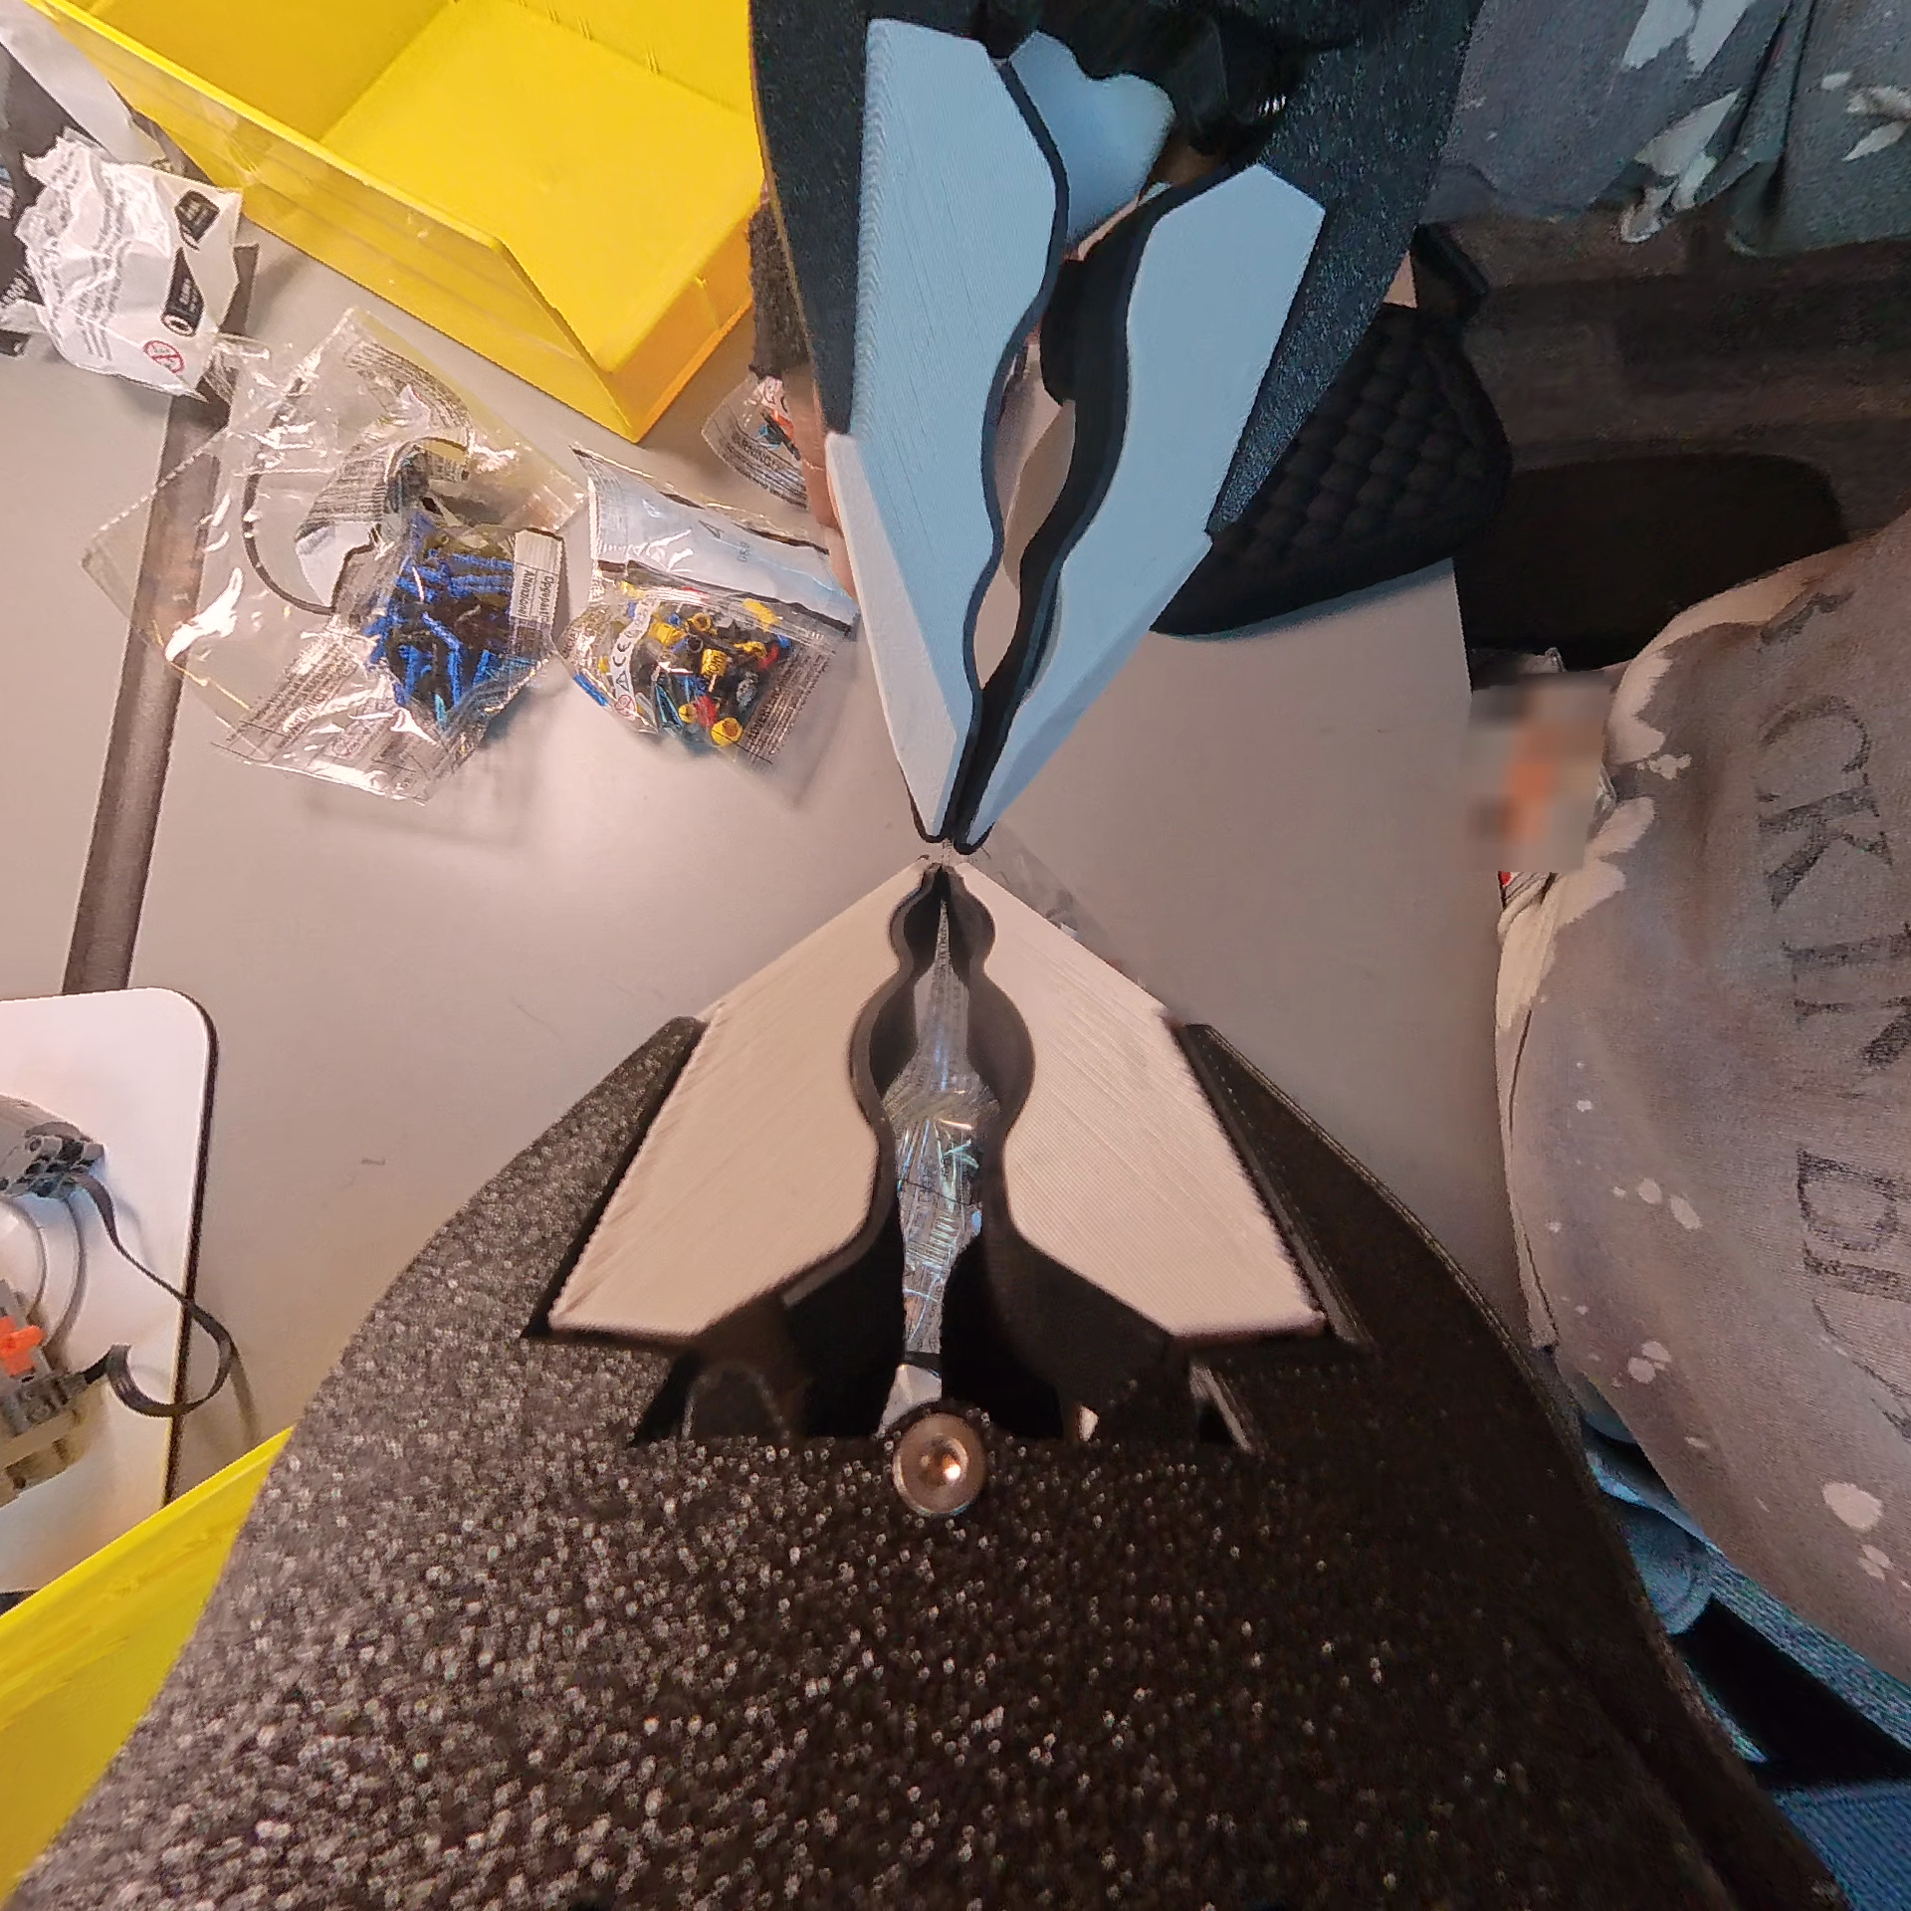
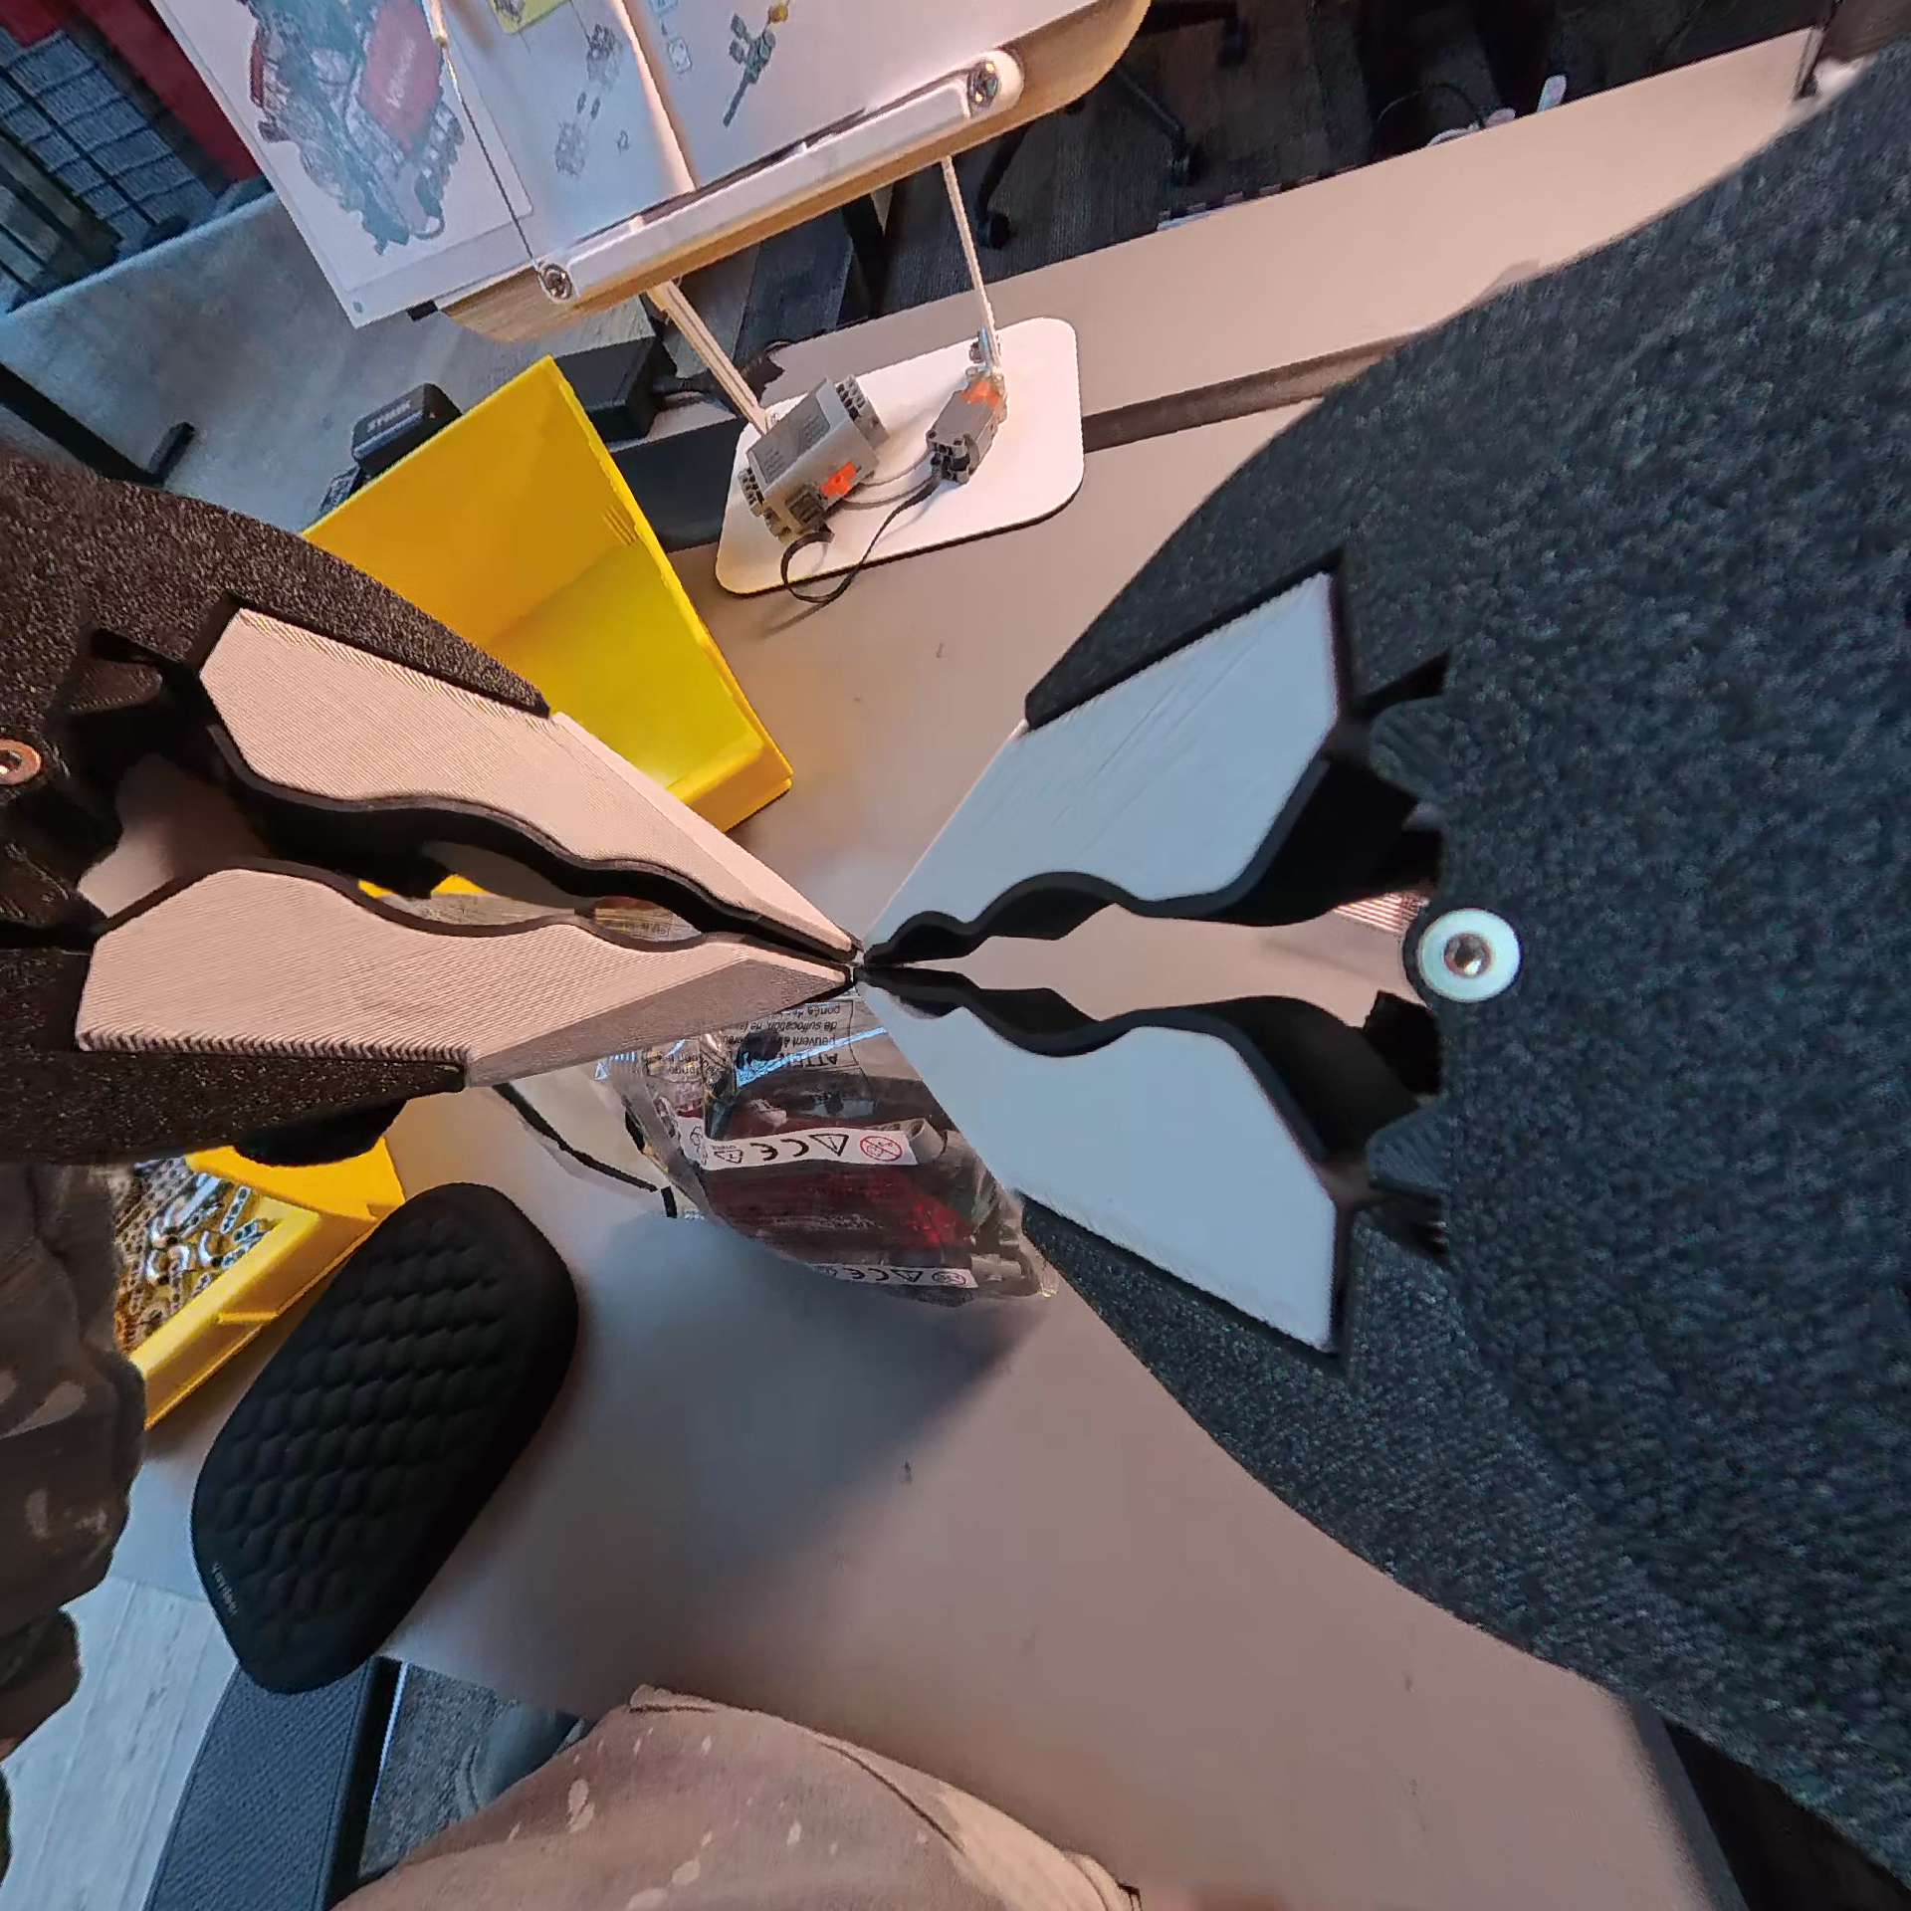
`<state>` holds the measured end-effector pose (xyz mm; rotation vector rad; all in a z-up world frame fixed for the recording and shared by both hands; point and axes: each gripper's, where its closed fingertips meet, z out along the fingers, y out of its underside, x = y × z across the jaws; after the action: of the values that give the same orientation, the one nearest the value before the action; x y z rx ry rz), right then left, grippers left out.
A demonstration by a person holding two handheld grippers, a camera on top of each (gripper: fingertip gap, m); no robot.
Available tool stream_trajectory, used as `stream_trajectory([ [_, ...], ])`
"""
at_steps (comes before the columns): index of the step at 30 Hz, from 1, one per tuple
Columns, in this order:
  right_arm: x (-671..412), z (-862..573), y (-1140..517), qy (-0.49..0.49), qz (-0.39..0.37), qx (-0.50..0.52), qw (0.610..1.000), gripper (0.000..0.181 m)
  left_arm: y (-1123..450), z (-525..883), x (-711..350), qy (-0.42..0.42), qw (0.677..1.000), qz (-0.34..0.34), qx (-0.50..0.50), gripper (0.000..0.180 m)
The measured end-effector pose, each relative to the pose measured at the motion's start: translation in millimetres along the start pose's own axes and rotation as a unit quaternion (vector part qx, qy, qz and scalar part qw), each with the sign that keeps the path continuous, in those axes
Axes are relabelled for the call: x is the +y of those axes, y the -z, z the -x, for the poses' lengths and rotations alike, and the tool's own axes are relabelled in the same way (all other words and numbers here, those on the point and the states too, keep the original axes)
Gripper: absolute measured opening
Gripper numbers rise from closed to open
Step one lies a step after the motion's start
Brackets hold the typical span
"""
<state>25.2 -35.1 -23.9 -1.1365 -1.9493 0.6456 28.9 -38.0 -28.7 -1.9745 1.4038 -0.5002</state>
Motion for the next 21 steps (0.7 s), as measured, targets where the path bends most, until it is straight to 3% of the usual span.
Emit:
stream_trajectory([
  [10, 0, -1, -1, -0.018, -0.018, -0.009, 1.0, 0.0, 0, 2, -3, -0.028, 0.997, -0.029, -0.068, 0.0],
  [18, -7, 0, -6, 0.158, -0.004, 0.087, 0.984, 0.0, 7, 1, 1, 0.089, 0.993, -0.045, 0.069, 0.0],
  [21, -13, 32, -13, 0.21, -0.02, 0.047, 0.976, 0.0, 7, 31, 20, 0.101, 0.995, -0.009, 0.014, 0.0],
])
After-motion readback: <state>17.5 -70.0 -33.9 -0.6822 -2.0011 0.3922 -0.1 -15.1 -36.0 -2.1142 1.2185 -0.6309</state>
